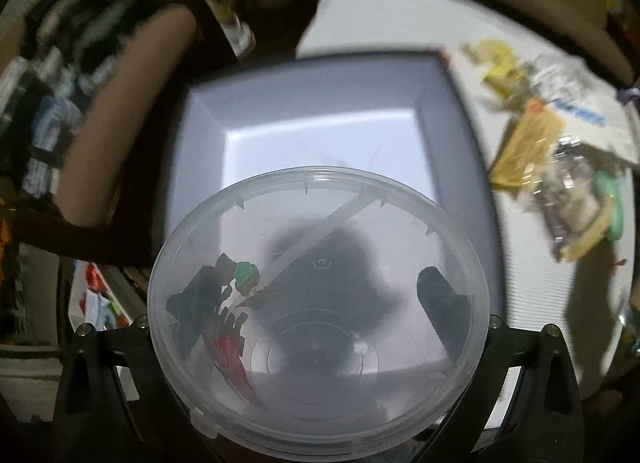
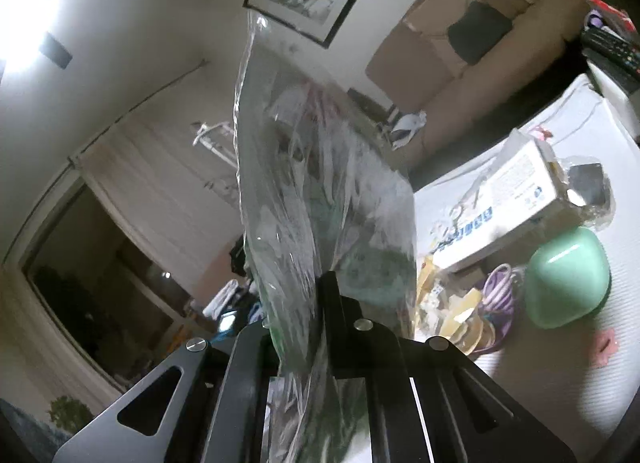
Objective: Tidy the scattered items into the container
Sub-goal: 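Lower the container into the white box with the left tool while the right tool lifts the seaweed bag, then drop the green seaweed bag into the white box with the right tool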
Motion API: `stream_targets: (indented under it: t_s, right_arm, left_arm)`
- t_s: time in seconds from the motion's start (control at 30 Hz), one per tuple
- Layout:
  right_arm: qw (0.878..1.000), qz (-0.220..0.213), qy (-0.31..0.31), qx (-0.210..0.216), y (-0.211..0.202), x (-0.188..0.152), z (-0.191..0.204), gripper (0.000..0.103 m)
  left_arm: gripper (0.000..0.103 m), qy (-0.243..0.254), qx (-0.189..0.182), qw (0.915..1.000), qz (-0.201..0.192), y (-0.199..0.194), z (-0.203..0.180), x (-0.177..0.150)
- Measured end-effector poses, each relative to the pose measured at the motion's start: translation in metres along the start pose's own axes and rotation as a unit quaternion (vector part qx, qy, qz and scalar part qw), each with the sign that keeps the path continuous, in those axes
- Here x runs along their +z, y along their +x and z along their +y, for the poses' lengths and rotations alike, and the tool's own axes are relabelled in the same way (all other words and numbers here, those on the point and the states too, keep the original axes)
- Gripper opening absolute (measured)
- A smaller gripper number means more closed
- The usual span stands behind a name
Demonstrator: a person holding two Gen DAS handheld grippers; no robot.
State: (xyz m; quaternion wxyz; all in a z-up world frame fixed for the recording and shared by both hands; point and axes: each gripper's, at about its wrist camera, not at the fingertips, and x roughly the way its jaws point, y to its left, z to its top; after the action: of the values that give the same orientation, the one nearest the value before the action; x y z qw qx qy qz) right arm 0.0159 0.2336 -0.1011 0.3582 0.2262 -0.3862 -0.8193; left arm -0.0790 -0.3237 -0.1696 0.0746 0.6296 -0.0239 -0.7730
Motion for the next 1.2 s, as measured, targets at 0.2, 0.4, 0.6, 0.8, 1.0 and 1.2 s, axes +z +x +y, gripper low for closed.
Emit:
stream_targets:
  t_s: [0.2, 0.4, 0.6, 0.8, 1.0, 1.2]
  right_arm:
    - [0.998, 0.034, 0.033, 0.041, 0.022, -0.006, -0.009, 0.006]
    - [0.995, 0.074, 0.051, 0.053, 0.069, -0.015, -0.010, 0.006]
    - [0.984, 0.126, 0.064, 0.104, 0.136, -0.028, 0.013, 0.006]
    - [0.976, 0.153, 0.077, 0.132, 0.188, -0.042, 0.029, 0.006]
    - [0.967, 0.173, 0.107, 0.156, 0.232, -0.059, 0.038, 0.006]
    - [0.949, 0.204, 0.181, 0.160, 0.323, -0.106, 0.030, 0.006]
  left_arm:
    - [0.099, -0.012, 0.026, 0.9992, 0.030, 0.050, 0.001, 0.029]
    - [0.099, -0.027, 0.076, 0.9928, 0.089, 0.097, 0.030, 0.051]
    - [0.103, -0.058, 0.021, 0.9978, 0.026, 0.069, 0.039, 0.039]
    - [0.103, -0.089, -0.035, 0.9916, 0.087, 0.087, 0.057, 0.050]
    - [0.103, -0.134, -0.043, 0.9893, -0.039, -0.006, 0.090, 0.011]
    - [0.103, -0.178, -0.030, 0.9739, -0.138, -0.084, 0.145, -0.056]
